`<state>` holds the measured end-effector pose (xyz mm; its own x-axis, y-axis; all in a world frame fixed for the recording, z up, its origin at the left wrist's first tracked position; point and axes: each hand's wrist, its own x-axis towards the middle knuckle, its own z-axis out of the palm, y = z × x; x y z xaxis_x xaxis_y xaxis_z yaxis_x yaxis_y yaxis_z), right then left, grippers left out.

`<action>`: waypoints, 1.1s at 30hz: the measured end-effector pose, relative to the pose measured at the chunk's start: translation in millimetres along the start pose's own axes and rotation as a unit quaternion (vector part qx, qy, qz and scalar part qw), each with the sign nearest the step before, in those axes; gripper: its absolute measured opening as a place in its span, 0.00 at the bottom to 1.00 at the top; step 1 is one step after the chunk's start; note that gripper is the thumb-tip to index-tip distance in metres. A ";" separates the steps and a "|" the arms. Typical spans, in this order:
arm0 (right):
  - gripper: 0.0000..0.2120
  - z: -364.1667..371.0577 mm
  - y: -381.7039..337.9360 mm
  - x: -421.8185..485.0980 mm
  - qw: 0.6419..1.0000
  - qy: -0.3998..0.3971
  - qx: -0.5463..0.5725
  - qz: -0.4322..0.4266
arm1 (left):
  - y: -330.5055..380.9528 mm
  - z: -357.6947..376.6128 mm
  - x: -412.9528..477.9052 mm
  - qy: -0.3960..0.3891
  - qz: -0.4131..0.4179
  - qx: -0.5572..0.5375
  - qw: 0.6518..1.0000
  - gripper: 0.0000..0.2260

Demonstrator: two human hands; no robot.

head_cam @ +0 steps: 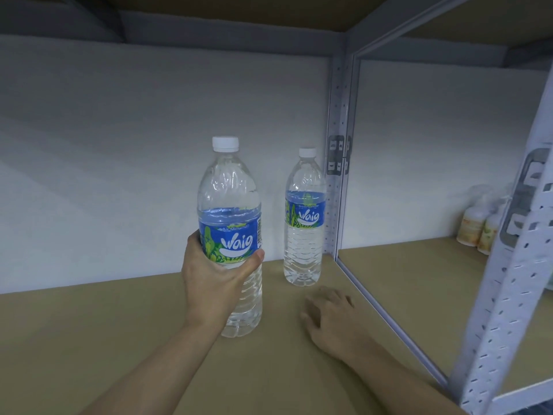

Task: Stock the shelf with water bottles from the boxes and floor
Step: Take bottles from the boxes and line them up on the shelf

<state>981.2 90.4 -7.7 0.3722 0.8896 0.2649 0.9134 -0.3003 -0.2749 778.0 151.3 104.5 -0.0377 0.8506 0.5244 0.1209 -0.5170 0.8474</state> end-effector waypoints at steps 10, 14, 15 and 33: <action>0.29 -3.5 -2.4 -10.9 0.999 0.021 -0.019 -0.030 | -13.0 45.3 30.0 -0.001 0.013 -0.012 1.000 0.31; 0.29 1.7 -3.1 -10.3 0.997 0.069 -0.019 -0.028 | -22.5 61.7 50.0 0.012 -0.008 -0.027 1.000 0.31; 0.29 2.2 -2.9 -10.1 0.997 0.069 -0.014 -0.026 | -27.3 64.3 52.7 0.014 -0.011 -0.027 0.999 0.31; 0.29 -4.7 -5.2 -10.6 0.999 0.005 -0.033 -0.012 | -91.1 65.9 43.9 -0.096 -0.034 0.026 0.994 0.45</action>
<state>973.3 80.9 -4.7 0.3521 0.8934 0.2789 0.9305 -0.3020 -0.2073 830.8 242.1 44.8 0.1420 0.8890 0.4354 0.1758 -0.4555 0.8727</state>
